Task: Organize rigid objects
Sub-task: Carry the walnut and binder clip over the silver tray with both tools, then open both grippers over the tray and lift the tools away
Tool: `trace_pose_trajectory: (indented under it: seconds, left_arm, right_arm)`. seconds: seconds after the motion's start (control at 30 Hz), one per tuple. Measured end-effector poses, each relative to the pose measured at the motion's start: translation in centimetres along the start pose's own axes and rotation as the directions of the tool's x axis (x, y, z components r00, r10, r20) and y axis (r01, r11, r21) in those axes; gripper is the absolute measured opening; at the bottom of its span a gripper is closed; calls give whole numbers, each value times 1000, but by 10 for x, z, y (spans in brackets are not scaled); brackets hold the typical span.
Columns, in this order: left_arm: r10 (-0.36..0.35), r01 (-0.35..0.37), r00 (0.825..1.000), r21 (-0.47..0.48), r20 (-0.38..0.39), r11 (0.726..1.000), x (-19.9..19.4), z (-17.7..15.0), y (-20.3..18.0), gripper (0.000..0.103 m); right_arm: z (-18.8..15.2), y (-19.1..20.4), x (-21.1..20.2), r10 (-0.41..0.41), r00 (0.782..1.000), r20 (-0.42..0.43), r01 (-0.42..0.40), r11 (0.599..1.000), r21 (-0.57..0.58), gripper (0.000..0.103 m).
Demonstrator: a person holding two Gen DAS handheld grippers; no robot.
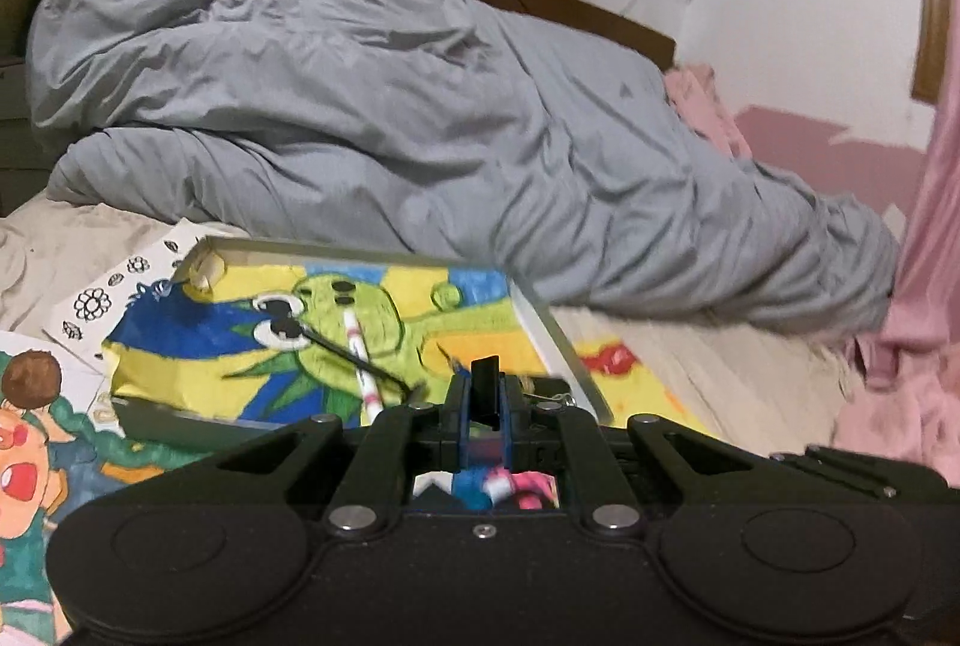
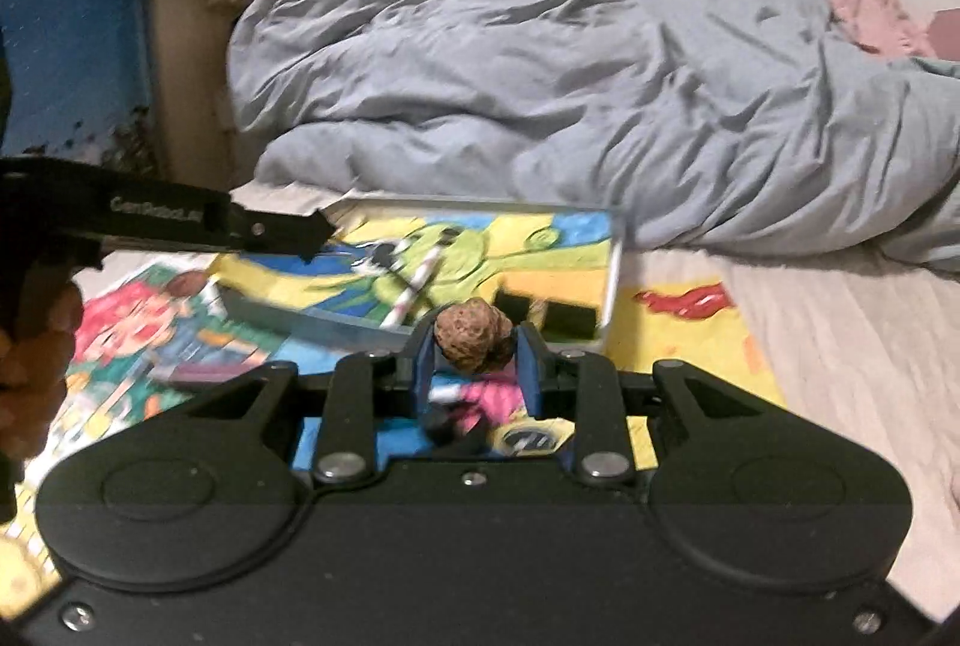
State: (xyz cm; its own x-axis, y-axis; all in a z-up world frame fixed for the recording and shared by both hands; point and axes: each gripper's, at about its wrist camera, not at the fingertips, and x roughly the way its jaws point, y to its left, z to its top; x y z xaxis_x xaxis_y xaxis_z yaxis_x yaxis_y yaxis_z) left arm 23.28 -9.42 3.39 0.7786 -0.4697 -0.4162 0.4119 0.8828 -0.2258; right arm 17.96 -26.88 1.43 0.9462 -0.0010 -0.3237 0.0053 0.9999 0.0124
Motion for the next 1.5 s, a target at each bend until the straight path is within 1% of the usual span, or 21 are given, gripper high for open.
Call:
trace_pose_trajectory:
  seconds: [0.17,0.27,0.33,0.47,0.7,0.87,1.03,1.37,1.4,1.5]
  left_arm:
    - [38,-37,999,-47,28,998,25,7,9,9]
    - [71,-68,997,-62,38,996,39,8,15,9]
    - [80,-77,996,-87,30,993,50,9,21,10]
    - [89,-88,996,-97,11,991,72,7,30,10]
    - [84,-89,995,-101,-44,991,110,-4,37,10]
    - [75,-84,994,-99,-82,992,127,-13,38,10]
    - [70,-79,992,-80,-106,994,133,-18,38,10]
    - [91,-101,985,-62,-148,993,139,-21,35,11]
    - [89,-99,985,-59,-149,993,139,-21,35,11]
    - [92,-103,985,-68,-147,992,136,-20,36,18]
  right_arm:
    - [5,-12,31,-25,1000,7,25,999,25,21]
    - [11,-13,48,-21,1000,19,20,1000,11,21]
    - [13,-14,63,-17,1000,17,17,1000,4,21]
    - [10,-16,92,-23,999,-23,23,1000,8,21]
    - [-8,-22,120,-25,996,-91,28,999,33,21]
    - [-14,-21,131,-16,993,-116,20,999,32,21]
    - [-16,-21,140,-8,991,-131,13,999,38,21]
    - [-12,-23,144,-10,989,-151,17,999,48,22]
    - [-12,-23,144,-10,988,-152,18,999,47,24]
    - [-11,-23,144,-8,988,-152,15,999,46,32]
